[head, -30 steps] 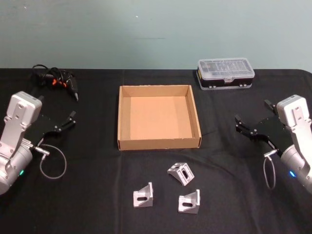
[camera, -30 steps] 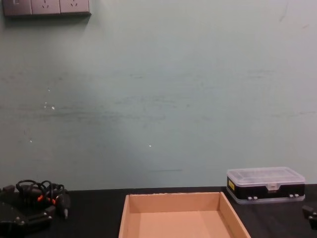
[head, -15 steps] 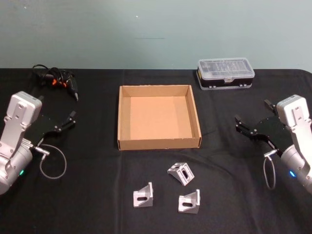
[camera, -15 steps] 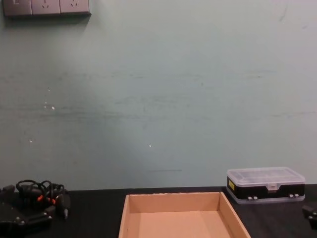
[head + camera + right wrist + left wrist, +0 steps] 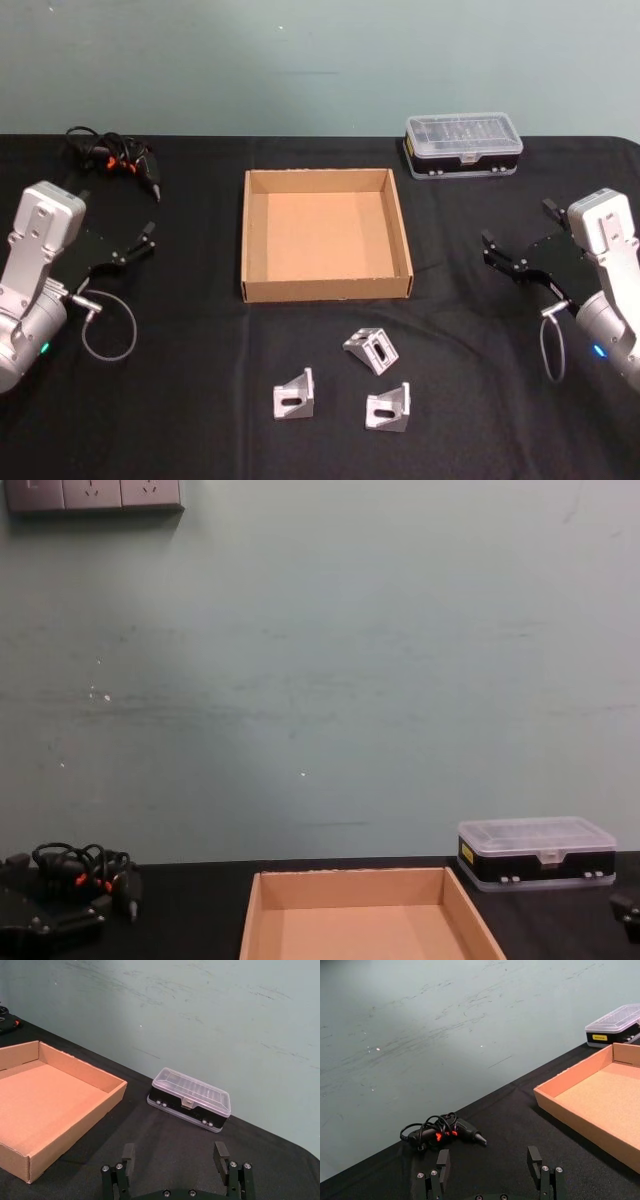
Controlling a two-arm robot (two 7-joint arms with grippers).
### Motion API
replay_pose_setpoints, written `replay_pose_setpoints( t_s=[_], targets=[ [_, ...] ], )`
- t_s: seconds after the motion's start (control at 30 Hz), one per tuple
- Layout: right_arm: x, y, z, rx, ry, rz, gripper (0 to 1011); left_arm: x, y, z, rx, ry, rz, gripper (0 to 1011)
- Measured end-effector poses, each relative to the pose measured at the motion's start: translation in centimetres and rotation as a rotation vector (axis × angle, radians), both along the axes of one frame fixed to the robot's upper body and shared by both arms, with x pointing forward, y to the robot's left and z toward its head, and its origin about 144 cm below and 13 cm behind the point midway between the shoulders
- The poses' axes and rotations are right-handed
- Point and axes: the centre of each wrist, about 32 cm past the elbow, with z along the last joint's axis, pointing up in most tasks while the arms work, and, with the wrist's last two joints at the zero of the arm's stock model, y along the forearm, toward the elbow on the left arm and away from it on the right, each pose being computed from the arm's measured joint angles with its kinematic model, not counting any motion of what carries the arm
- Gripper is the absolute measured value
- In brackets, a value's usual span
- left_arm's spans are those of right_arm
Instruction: Use one hand to pick up the angle iron from the table and place it into the box.
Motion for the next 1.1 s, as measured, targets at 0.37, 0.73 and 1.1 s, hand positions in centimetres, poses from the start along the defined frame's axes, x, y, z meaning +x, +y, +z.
replay_pose_setpoints(
  t_s=[0.37,0.73,1.1],
  targets=[
    [0.1,0.1,0.1,0.009,0.007,0.001,1004,0.0,0.0,0.0,0.0,0.0,0.0,1011],
    [-0.4,-0.6,1.4,0.104,0.03,0.058,1004,0.0,0.0,0.0,0.0,0.0,0.0,1011],
    [-2.1,-2.6,4.4,0.157,0.074,0.228,1004,0.0,0.0,0.0,0.0,0.0,0.0,1011]
  ],
)
